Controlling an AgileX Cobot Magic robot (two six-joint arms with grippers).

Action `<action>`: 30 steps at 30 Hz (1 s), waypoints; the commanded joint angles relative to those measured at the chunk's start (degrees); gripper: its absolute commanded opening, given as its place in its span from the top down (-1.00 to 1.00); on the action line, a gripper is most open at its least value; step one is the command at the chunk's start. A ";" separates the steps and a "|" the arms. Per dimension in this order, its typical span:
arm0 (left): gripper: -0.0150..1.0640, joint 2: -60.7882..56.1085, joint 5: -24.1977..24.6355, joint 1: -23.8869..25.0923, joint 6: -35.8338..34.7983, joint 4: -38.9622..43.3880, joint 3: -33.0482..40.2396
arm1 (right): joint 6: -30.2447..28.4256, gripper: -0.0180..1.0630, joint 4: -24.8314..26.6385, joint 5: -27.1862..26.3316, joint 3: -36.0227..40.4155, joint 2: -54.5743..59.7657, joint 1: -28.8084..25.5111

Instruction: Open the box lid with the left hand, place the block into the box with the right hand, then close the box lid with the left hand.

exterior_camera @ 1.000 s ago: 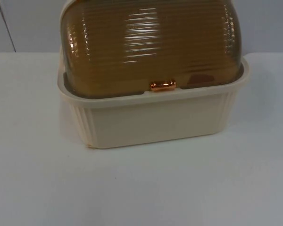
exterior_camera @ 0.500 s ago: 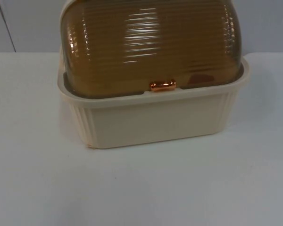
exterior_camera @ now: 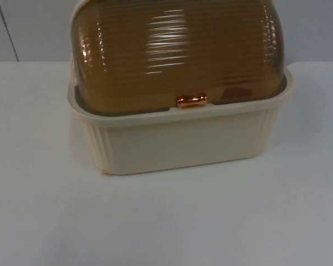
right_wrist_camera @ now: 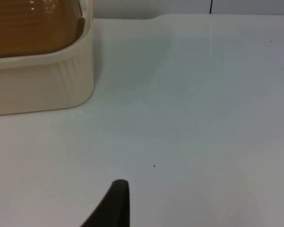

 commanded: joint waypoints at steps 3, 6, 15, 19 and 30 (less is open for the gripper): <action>-0.96 -0.12 -0.68 -0.39 -0.75 0.31 0.31 | -0.32 -0.96 0.08 -0.04 0.07 -0.15 0.22; -0.96 -0.12 -0.68 -0.39 -0.75 0.31 0.31 | -0.32 -0.96 0.08 -0.04 0.07 -0.15 0.22; -0.96 -0.12 -0.68 -0.39 -0.26 1.34 0.31 | -0.32 -0.96 0.08 -0.04 0.07 -0.15 0.22; -0.96 -0.12 -0.68 -0.39 0.33 2.35 0.31 | -0.32 -0.96 0.08 -0.04 0.07 -0.15 0.22; -0.96 -0.12 -0.68 -0.39 0.33 1.78 0.31 | -0.32 -0.96 0.08 -0.04 0.07 -0.15 0.22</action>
